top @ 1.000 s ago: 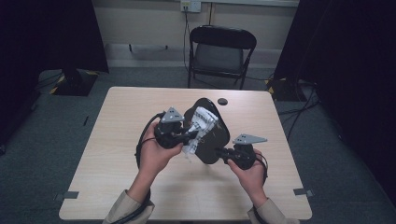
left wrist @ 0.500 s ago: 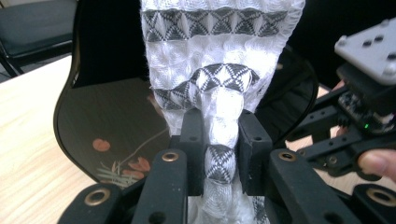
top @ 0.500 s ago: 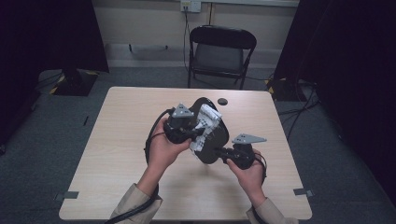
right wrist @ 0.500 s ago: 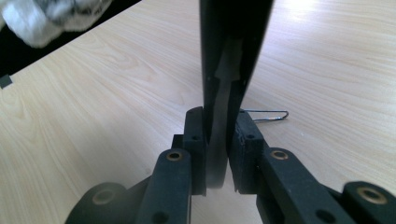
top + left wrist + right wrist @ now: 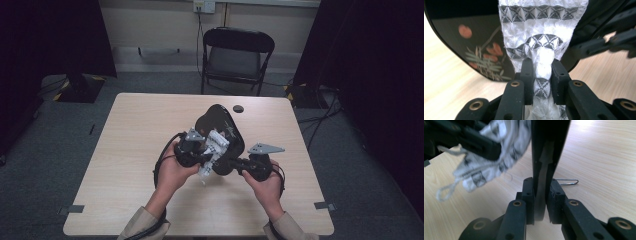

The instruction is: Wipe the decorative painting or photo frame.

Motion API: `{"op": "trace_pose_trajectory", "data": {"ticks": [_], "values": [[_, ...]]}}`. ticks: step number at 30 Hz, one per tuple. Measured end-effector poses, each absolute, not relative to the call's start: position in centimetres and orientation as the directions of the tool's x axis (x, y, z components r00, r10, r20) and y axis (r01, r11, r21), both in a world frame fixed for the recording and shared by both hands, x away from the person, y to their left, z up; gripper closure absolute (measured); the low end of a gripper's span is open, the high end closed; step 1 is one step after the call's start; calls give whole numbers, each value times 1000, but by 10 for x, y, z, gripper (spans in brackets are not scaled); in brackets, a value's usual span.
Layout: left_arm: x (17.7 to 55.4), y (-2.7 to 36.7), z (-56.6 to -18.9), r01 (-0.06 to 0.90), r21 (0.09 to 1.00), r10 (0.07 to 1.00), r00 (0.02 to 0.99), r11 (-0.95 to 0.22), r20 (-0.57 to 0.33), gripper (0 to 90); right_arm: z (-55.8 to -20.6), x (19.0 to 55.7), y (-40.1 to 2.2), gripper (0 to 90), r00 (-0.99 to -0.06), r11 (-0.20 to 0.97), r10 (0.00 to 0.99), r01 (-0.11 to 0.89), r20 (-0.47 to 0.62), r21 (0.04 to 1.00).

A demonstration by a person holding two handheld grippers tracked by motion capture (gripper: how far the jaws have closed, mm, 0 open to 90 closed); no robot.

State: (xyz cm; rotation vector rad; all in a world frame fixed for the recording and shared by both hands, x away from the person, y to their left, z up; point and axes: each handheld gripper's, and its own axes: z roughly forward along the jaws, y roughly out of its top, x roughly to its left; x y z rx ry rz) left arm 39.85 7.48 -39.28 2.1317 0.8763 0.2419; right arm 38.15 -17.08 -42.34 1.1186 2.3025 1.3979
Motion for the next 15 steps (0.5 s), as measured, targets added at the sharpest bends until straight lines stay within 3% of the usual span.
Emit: {"op": "trace_pose_trajectory", "data": {"ticks": [15], "values": [[395,76,-443,588,664,673,720,-462,-169,752,-423,381,-171,785,-682,254,706,493,189,832]]}}
